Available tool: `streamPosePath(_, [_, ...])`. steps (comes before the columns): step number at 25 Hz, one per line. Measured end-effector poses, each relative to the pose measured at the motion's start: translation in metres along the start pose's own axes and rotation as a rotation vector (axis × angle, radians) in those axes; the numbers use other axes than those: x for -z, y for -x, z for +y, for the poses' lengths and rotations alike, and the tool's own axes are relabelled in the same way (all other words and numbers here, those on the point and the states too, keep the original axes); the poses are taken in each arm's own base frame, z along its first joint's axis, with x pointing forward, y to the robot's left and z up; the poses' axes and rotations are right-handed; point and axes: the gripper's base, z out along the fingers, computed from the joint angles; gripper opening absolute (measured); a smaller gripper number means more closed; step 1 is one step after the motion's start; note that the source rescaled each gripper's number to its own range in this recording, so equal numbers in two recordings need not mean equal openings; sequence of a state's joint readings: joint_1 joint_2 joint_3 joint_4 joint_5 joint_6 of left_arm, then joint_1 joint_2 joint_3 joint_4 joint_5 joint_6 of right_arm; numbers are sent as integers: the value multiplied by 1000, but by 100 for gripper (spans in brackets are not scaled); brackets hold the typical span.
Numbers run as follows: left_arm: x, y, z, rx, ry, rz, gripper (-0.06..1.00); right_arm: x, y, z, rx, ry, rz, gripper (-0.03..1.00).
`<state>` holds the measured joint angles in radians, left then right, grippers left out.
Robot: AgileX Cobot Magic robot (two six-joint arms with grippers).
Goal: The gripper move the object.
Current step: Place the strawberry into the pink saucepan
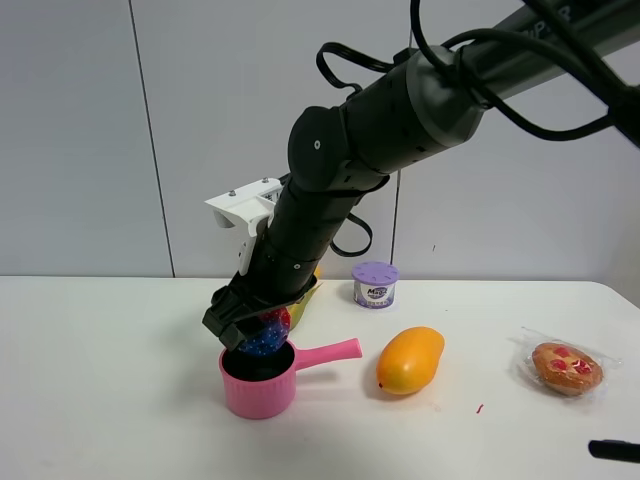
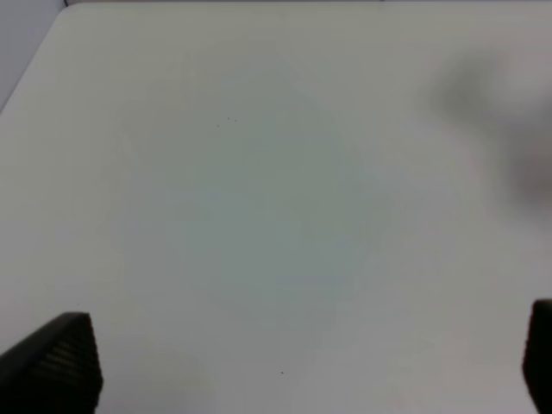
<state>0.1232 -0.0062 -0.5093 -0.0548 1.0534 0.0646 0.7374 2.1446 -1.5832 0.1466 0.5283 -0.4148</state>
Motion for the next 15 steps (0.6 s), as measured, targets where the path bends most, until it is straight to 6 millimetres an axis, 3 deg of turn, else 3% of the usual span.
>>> streamPosePath(15, [0,0,0,0,0,0,100,0,0,1,-11,6,-2,3])
